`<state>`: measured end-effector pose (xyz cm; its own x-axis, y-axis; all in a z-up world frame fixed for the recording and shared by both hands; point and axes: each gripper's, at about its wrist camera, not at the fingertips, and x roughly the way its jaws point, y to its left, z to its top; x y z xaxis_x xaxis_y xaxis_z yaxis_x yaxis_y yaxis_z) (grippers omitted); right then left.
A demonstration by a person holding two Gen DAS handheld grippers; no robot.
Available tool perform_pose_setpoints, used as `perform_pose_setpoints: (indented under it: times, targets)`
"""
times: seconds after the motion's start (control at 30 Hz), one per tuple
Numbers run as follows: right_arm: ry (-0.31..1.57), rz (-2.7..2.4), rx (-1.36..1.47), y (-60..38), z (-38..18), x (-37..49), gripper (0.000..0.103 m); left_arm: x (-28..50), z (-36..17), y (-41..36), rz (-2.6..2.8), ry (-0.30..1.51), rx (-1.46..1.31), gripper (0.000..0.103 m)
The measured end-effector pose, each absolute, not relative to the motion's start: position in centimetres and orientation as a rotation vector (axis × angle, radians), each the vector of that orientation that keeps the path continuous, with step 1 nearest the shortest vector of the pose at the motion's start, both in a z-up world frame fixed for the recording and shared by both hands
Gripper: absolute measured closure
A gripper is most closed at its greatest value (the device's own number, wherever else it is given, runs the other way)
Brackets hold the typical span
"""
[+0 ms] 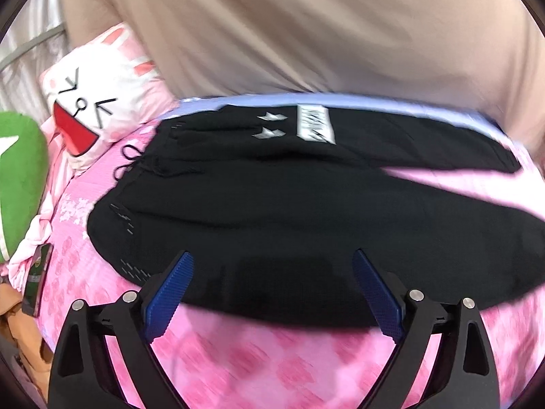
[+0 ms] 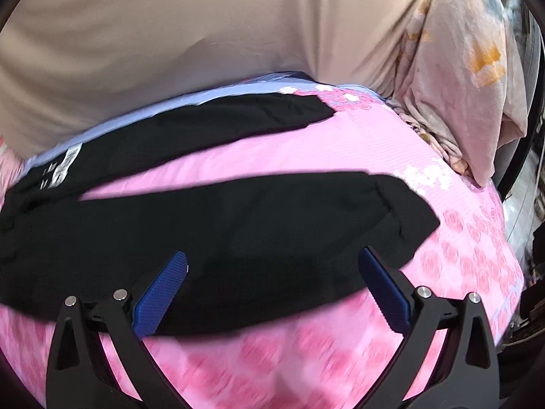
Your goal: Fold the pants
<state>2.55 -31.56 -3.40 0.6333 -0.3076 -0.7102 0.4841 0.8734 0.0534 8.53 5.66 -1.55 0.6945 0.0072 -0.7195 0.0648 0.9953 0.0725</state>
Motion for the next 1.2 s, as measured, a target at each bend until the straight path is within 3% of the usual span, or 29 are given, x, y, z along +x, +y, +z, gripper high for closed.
perform_pose_setpoints:
  times: [0.4, 0.73, 1.1, 1.17, 1.2]
  targets:
    - [0.836, -0.499, 0.297, -50.0, -3.9, 17.5, 0.005, 26.1, 2.4, 17.2, 0.184, 0.759, -0.014, 0.014]
    - [0.899, -0.427, 0.4, -54.1, -7.3, 26.9, 0.005, 39.2, -0.6, 20.1, 0.255, 0.849, -0.006, 0.015]
    - [0.828, -0.321, 0.448, -54.6, -9.0, 28.1, 0.005, 47.5, -6.7, 26.5, 0.394, 1.019, -0.159, 0.015]
    - [0.821, -0.292, 0.404, -53.7, -8.8, 28.4, 0.014, 48.1, -8.0, 27.2, 0.403, 1.048, -0.188, 0.017]
    - [0.821, -0.288, 0.376, -53.2, -8.7, 28.5, 0.024, 48.2, -8.6, 27.5, 0.368, 1.052, -0.225, 0.026]
